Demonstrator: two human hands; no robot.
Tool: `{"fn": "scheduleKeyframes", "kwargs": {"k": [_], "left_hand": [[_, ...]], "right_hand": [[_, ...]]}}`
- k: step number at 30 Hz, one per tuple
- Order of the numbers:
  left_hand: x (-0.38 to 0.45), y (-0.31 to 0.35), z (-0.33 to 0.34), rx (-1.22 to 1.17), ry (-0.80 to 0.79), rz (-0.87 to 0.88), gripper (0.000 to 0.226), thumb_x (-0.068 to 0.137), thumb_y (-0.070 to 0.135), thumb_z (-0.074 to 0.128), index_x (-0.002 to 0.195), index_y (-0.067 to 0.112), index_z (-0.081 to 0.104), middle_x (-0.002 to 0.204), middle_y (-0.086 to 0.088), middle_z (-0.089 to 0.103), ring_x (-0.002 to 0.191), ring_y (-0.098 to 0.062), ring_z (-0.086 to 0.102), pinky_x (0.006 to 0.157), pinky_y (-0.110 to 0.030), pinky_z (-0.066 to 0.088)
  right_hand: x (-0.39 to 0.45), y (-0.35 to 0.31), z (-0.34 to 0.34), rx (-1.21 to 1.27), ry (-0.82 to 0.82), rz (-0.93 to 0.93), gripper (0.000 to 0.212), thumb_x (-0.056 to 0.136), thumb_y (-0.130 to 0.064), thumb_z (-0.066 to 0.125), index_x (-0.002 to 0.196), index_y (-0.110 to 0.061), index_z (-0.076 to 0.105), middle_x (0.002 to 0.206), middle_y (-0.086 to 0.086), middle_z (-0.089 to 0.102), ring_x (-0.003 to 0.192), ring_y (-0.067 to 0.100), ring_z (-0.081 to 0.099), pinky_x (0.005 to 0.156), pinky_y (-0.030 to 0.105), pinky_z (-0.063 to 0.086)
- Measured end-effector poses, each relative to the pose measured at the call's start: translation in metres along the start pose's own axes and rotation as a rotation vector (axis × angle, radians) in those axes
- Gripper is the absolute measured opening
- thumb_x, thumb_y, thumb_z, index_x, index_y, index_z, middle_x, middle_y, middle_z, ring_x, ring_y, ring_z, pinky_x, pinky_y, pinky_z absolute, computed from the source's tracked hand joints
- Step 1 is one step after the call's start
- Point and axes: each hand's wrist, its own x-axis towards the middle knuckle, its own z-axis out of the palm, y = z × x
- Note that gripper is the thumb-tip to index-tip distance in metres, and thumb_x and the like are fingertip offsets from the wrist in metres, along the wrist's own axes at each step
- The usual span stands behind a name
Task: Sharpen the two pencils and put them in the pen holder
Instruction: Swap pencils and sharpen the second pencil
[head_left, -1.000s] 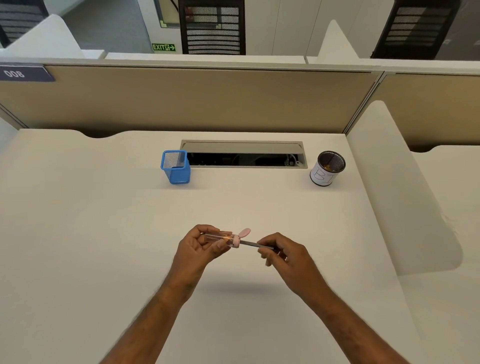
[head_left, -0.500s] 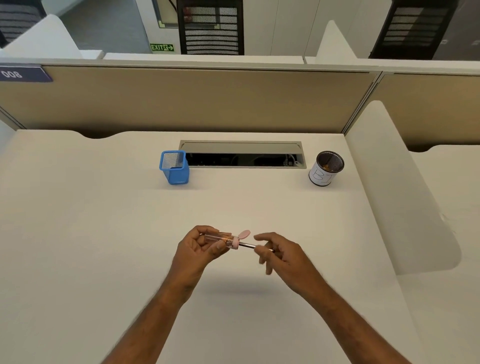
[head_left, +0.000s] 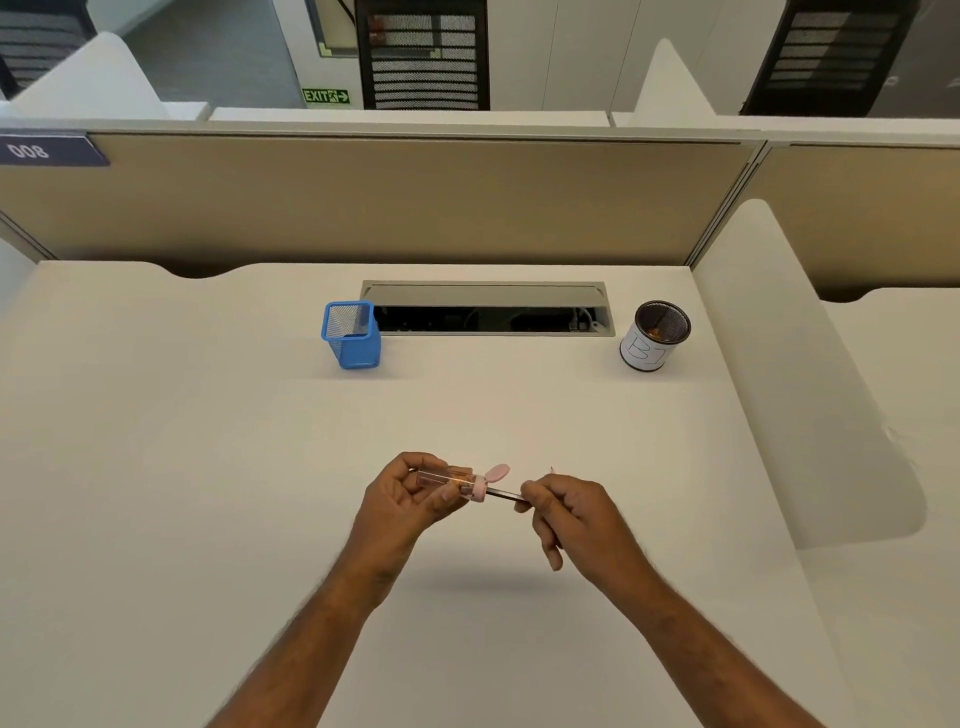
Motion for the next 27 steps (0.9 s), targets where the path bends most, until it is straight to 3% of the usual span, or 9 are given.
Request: {"fn": "scheduleKeyframes", "kwargs": {"k": [3,6,8,13,16,19,21,24,27], "left_hand": [[0.000,-0.001,0.000,0.009,0.008,0.005,0.032,0.094,0.000,0.078,0.120,0.000,0.061,0.118,-0.018,0.084,0.114,-0.034,0.080,0.101,-0.039,0.065],[-0.001,0.000,0.000,-0.006,0.024,0.017,0.034,0.092,0.004,0.080,0.120,0.000,0.062,0.117,-0.018,0.084,0.113,-0.033,0.081,0.097,-0.035,0.066],[-0.001,0.002,0.000,-0.029,0.034,0.026,0.037,0.086,0.010,0.082,0.117,0.004,0.063,0.116,-0.019,0.084,0.112,-0.032,0.081,0.095,-0.032,0.066],[-0.001,0.001,0.000,-0.062,0.010,0.020,0.039,0.085,0.012,0.082,0.117,0.004,0.062,0.118,-0.021,0.083,0.113,-0.034,0.080,0.097,-0.034,0.066],[0.000,0.003,0.000,-0.074,0.003,0.014,0.038,0.086,0.010,0.081,0.118,0.003,0.061,0.119,-0.021,0.083,0.114,-0.036,0.080,0.096,-0.033,0.065],[0.002,0.003,-0.001,-0.070,-0.026,0.013,0.036,0.086,0.009,0.081,0.116,0.004,0.062,0.120,-0.023,0.082,0.116,-0.038,0.079,0.099,-0.037,0.065],[0.003,0.003,-0.003,-0.048,-0.050,0.015,0.035,0.087,0.008,0.080,0.116,0.003,0.062,0.120,-0.023,0.082,0.116,-0.040,0.079,0.100,-0.038,0.065],[0.003,0.004,-0.005,-0.033,-0.045,0.021,0.037,0.086,0.009,0.080,0.118,0.001,0.061,0.119,-0.022,0.082,0.114,-0.038,0.080,0.098,-0.037,0.065],[0.002,0.003,-0.005,-0.023,-0.033,0.030,0.037,0.085,0.010,0.080,0.117,0.001,0.062,0.118,-0.020,0.083,0.111,-0.035,0.081,0.098,-0.037,0.066]], "right_hand": [[0.000,0.000,-0.002,0.016,-0.037,0.011,0.033,0.111,-0.032,0.049,0.098,-0.014,0.074,0.058,0.002,0.062,0.048,0.020,0.055,0.065,0.023,0.045],[-0.003,0.000,-0.006,-0.065,-0.062,-0.050,0.015,0.107,-0.035,0.057,0.118,-0.034,0.068,0.081,-0.003,0.070,0.065,0.020,0.068,0.068,0.027,0.051],[-0.004,0.002,-0.009,-0.146,-0.050,-0.083,0.017,0.103,-0.033,0.065,0.117,-0.042,0.061,0.093,-0.009,0.068,0.074,0.014,0.071,0.074,0.027,0.053],[-0.008,0.006,-0.010,-0.298,0.057,-0.186,0.011,0.102,-0.024,0.068,0.106,-0.034,0.070,0.090,-0.013,0.072,0.081,0.015,0.072,0.073,0.028,0.055],[-0.007,0.005,-0.010,-0.284,0.042,-0.209,0.010,0.104,-0.022,0.065,0.099,-0.027,0.073,0.080,-0.009,0.073,0.072,0.015,0.072,0.073,0.026,0.055],[-0.002,0.005,-0.008,-0.149,-0.036,-0.081,0.025,0.108,-0.024,0.057,0.089,-0.020,0.072,0.060,0.001,0.069,0.055,0.017,0.064,0.087,0.034,0.054],[0.000,0.005,-0.007,-0.088,-0.067,-0.012,0.033,0.110,-0.026,0.052,0.086,-0.017,0.072,0.052,0.004,0.066,0.050,0.014,0.059,0.084,0.023,0.044],[0.000,0.002,-0.008,-0.055,-0.079,0.017,0.031,0.111,-0.026,0.051,0.094,-0.015,0.074,0.059,0.003,0.068,0.052,0.014,0.062,0.070,0.011,0.040],[0.000,0.004,-0.010,-0.119,-0.077,-0.018,0.014,0.105,-0.034,0.062,0.113,-0.032,0.073,0.085,-0.003,0.073,0.063,0.014,0.070,0.067,0.016,0.047]]}}
